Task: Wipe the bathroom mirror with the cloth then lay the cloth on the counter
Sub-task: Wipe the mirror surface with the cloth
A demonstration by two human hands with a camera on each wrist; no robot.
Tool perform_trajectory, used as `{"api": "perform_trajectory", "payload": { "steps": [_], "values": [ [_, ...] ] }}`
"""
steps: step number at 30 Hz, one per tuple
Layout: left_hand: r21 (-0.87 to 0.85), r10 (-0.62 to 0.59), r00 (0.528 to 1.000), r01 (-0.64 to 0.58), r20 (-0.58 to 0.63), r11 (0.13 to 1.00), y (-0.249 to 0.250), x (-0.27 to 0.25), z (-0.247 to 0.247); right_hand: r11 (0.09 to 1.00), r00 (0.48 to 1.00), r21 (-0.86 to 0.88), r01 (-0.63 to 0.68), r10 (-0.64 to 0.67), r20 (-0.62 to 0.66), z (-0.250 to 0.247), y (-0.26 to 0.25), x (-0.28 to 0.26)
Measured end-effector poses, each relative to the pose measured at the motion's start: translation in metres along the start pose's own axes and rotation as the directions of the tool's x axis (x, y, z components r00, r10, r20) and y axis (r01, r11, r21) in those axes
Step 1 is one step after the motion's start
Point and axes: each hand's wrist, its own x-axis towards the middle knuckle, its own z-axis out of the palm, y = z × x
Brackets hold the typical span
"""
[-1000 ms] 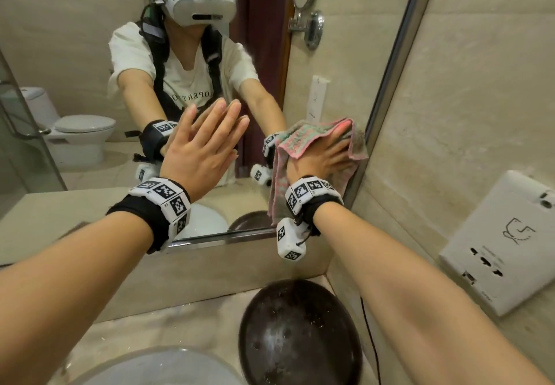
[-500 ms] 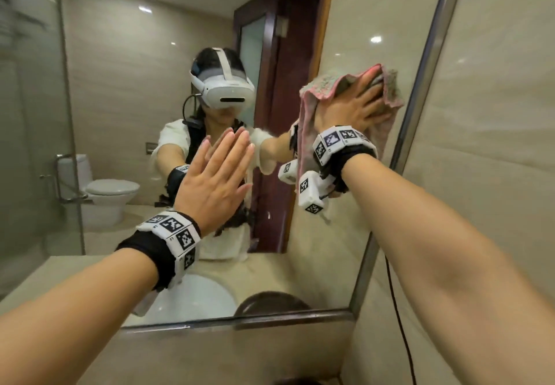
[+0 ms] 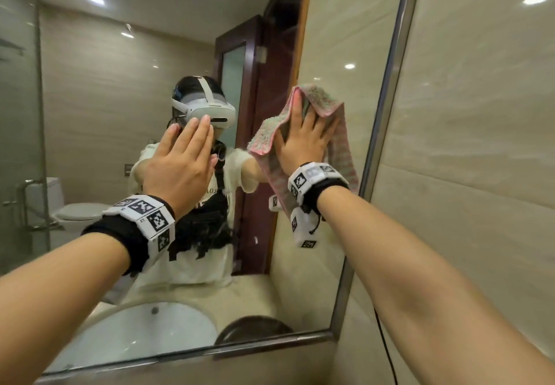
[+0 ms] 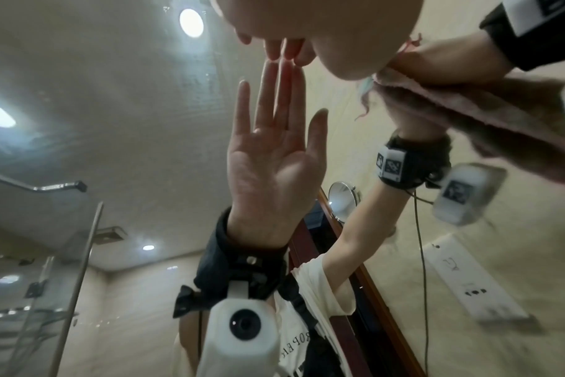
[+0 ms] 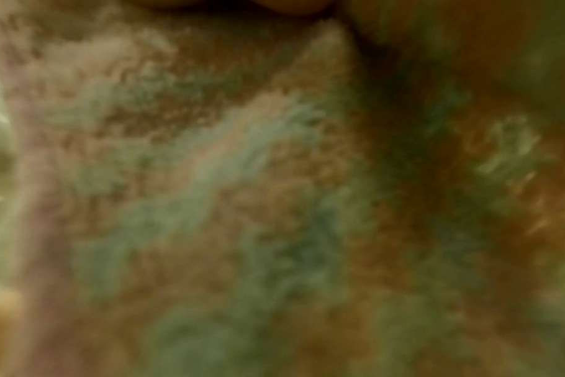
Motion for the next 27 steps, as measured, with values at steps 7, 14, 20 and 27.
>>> {"api": "perform_trajectory", "payload": {
  "steps": [7, 14, 20, 27],
  "values": [
    [0.085, 0.09, 0.992, -0.083, -0.086, 0.993, -0.007, 0.003, 0.005, 0.988, 0.992, 0.091, -0.121, 0.119, 0.027, -0.047, 0.004, 0.092],
    [0.112, 0.086, 0.995, -0.08, -0.048, 0.99, -0.007, 0.004, 0.005, 0.982, 0.989, 0.115, -0.149, 0.146, 0.032, -0.055, 0.008, 0.108],
    [0.014, 0.077, 0.996, -0.078, 0.045, 0.997, -0.012, 0.0, -0.004, 0.999, 0.997, 0.009, -0.036, 0.035, 0.063, -0.026, 0.003, 0.04],
    [0.02, 0.084, 0.99, -0.087, 0.11, 0.996, -0.028, -0.049, -0.029, 0.977, 0.932, 0.07, 0.203, -0.214, 0.291, 0.01, -0.025, -0.078]
  ]
}}
